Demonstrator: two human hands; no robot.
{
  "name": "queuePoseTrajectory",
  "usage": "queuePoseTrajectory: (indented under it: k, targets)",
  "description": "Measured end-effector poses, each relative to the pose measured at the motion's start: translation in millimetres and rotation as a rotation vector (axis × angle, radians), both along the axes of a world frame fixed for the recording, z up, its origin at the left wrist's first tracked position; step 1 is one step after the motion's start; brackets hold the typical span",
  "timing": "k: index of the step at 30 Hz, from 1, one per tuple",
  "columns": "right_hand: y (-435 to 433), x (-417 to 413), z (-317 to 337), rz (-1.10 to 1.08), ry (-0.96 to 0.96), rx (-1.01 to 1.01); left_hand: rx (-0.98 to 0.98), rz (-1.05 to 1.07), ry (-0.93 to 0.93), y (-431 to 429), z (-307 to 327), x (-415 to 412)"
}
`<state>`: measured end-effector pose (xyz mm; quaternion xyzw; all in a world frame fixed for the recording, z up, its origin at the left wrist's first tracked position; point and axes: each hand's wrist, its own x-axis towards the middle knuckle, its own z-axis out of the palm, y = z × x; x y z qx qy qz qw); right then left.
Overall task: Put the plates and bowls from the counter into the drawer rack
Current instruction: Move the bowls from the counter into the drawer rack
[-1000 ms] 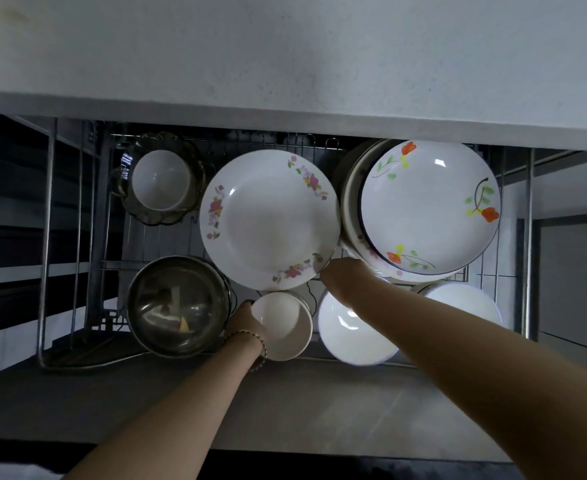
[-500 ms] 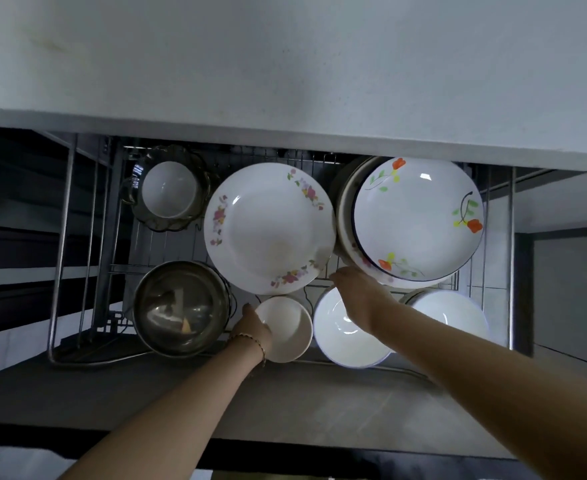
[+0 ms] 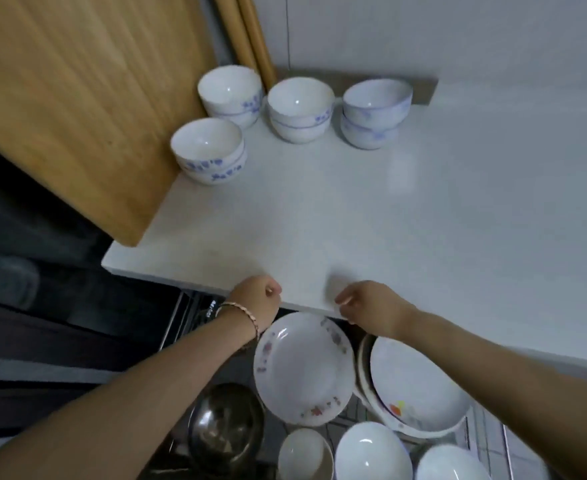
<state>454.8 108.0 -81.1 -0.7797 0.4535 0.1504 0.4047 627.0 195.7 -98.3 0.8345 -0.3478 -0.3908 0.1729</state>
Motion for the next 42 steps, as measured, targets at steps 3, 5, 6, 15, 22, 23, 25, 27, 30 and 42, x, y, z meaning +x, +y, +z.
queuePoseTrajectory:
  k: [3, 5, 6, 15, 22, 23, 25, 27, 30, 42]
  targets:
    - [-40, 53, 19, -0.202, -0.144, 0.051, -0.093, 0.065, -0.028, -38, 23, 50]
    - [-64, 92, 28, -0.346, -0.226, 0.091, -0.117, 0.095, -0.03, -56, 30, 80]
    - [-73, 112, 30, -0.416, -0.259, 0.118, -0.122, 0.101, -0.025, -63, 31, 95]
    - [-108, 294, 17, -0.753, -0.497, 0.436, -0.108, 0.208, 0.055, -76, -4, 201]
    - [-98, 315, -5, -0.955, -0.603, 0.389, -0.172, 0.379, 0.226, -68, -21, 225]
    - [-94, 305, -6, -0.963, -0.604, 0.374, -0.205, 0.446, 0.308, -70, -17, 222]
    - [-84, 277, -7, -0.972, -0.61, 0.369, -0.228, 0.531, 0.372, -74, -5, 212]
    - [-73, 240, -3, -0.971, -0.605, 0.374, -0.216, 0.534, 0.427, -78, 12, 195]
    - [-55, 171, 8, -0.919, -0.551, 0.366, -0.157, 0.411, 0.52, -79, 38, 155]
    - [52, -157, 38, -0.767, -0.294, 0.229, -0.142, 0.008, 0.48, 9, 16, -137]
